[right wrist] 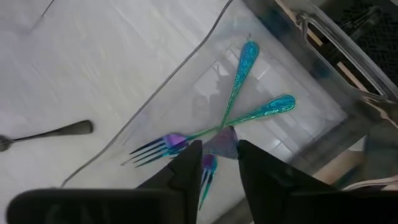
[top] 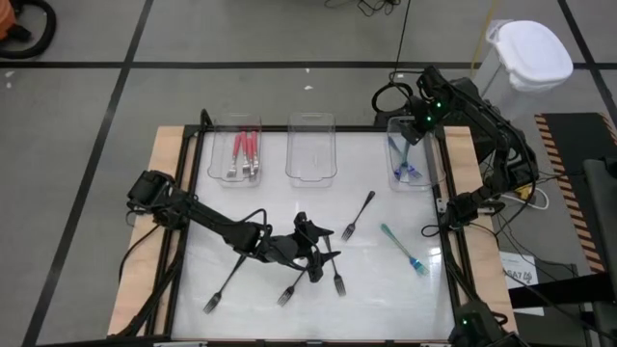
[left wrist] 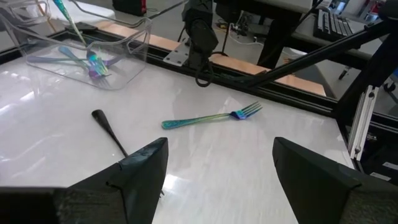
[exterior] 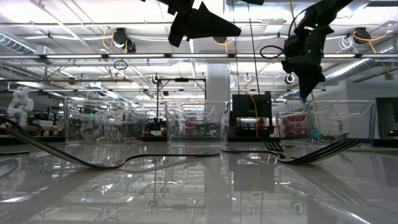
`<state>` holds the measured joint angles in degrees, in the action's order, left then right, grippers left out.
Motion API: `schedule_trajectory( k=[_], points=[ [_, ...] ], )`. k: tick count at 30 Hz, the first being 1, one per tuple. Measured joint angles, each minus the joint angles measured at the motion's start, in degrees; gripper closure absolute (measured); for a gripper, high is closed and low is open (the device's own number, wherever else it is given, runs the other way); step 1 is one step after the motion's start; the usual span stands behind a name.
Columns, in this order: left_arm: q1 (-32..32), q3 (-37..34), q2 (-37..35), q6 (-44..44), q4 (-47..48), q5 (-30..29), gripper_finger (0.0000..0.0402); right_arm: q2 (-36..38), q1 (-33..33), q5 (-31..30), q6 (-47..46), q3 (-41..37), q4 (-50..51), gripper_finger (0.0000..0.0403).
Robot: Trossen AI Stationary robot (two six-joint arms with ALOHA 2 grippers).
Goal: Sort silverware by color (type)
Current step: Put the blue fork into the right transparent bin
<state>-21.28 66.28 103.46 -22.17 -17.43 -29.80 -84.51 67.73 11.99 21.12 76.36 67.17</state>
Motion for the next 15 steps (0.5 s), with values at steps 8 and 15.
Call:
schedule_trajectory(
  k=[8,15],
  points=[
    [0.0,0.0,0.0,0.0,0.0,0.0,0.0117,4.0,-1.9,-4.5,-0.9,0.0,-1.8,0.0273],
    [0.0,0.0,0.0,0.0,0.0,0.0,0.0117,9.9,-2.7,-4.6,-0.8,0.0,-2.6,0.0254]
  ],
)
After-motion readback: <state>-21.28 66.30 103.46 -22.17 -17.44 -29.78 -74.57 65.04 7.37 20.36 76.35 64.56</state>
